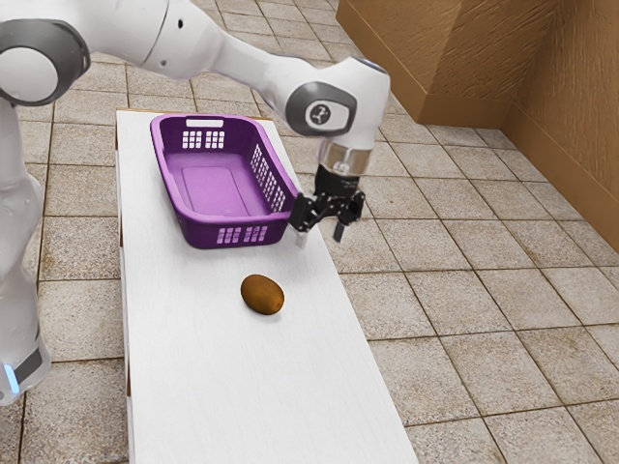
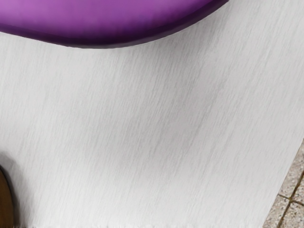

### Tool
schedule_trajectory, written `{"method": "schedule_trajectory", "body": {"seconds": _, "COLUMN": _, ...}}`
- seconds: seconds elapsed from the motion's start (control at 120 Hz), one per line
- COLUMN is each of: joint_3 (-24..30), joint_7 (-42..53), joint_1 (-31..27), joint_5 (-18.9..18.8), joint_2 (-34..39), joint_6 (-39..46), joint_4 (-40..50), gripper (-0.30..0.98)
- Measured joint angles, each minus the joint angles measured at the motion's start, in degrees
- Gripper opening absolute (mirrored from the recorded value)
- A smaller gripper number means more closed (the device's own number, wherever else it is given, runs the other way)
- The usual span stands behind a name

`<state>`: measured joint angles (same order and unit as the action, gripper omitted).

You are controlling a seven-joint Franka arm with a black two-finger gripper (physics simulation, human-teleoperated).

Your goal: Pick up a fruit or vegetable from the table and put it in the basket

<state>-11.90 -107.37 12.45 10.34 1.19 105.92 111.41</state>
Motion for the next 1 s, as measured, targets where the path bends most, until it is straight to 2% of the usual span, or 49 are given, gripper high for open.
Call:
{"method": "schedule_trajectory", "body": {"seconds": 0.183, "joint_3": 0.04, "joint_7": 2.41, "joint_1": 1.66, "joint_5": 1.51, "joint_2": 0.43, "joint_6": 2.49, "joint_4": 0.04, "gripper": 0.69}}
{"method": "schedule_trajectory", "body": {"seconds": 0.3, "joint_3": 0.1, "joint_7": 3.49, "joint_1": 5.13, "joint_5": 2.32, "joint_2": 1.95, "joint_6": 3.86, "joint_4": 1.11, "gripper": 0.69}}
{"method": "schedule_trajectory", "body": {"seconds": 0.408, "joint_3": 0.09, "joint_7": 4.27, "joint_1": 9.08, "joint_5": 2.61, "joint_2": 6.89, "joint_6": 5.78, "joint_4": 7.83, "gripper": 0.69}}
{"method": "schedule_trajectory", "body": {"seconds": 0.617, "joint_3": 0.04, "joint_7": 4.27, "joint_1": 5.83, "joint_5": 3.24, "joint_2": 10.6, "joint_6": 8.31, "joint_4": 13.61, "gripper": 0.69}}
{"method": "schedule_trajectory", "body": {"seconds": 0.8, "joint_3": -0.04, "joint_7": -0.42, "joint_1": 5.53, "joint_5": 5.93, "joint_2": 10.71, "joint_6": 9.14, "joint_4": 14.58, "gripper": 0.69}}
{"method": "schedule_trajectory", "body": {"seconds": 1.0, "joint_3": 0.0, "joint_7": -5.14, "joint_1": 4.69, "joint_5": 6.53, "joint_2": 13.47, "joint_6": 9.51, "joint_4": 18.89, "gripper": 0.69}}
